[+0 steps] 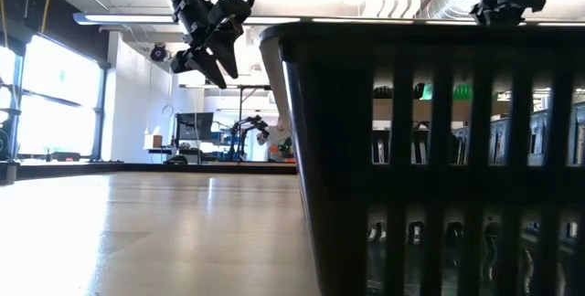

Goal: Stack baskets on shelf by color
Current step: Stack the black bin on top of the black bin on the shelf

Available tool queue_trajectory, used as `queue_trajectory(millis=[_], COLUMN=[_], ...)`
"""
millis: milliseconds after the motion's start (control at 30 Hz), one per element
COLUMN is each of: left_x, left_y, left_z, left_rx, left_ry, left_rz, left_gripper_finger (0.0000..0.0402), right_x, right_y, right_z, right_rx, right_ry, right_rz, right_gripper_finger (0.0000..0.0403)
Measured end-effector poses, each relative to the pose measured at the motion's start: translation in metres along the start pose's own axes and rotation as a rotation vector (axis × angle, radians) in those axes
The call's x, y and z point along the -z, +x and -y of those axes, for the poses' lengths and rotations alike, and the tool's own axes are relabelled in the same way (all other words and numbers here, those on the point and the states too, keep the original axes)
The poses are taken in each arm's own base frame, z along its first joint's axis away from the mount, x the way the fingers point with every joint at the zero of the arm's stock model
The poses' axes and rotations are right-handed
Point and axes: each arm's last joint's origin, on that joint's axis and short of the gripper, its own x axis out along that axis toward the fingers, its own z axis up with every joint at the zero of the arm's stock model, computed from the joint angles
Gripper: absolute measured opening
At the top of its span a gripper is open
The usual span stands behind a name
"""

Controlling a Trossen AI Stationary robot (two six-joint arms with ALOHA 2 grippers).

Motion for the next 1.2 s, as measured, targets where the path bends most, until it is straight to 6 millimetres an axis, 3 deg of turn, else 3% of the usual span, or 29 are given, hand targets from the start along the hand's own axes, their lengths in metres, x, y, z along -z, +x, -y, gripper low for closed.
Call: queue_trajectory(millis=[167, 567, 900, 1200], left_x=[0.000, 0.000, 0.001, 0.001], left_y=[0.000, 0.000, 0.000, 0.000], left_z=[0.000, 0.000, 0.000, 0.001], left_rx=[0.000, 0.003, 0.010, 0.009], left_ry=[0.000, 0.071, 0.100, 0.101], left_rz=[0.000, -0.003, -0.008, -0.009], left_gripper_finger=[0.0159, 0.0159, 0.0159, 0.0159], right_x=[0.002, -0.019, -0.058, -0.100], right_y=[-0.010, -0.017, -0.028, -0.028], right_z=[-0.005, -0.033, -0.074, -0.121], right_rx=[-0.008, -0.338, -0.476, -0.584], right_ry=[0.111, 0.482, 0.546, 0.536], right_rz=[0.087, 0.222, 0.331, 0.400], right_gripper_finger=[0.0119, 0.0119, 0.0119, 0.0119])
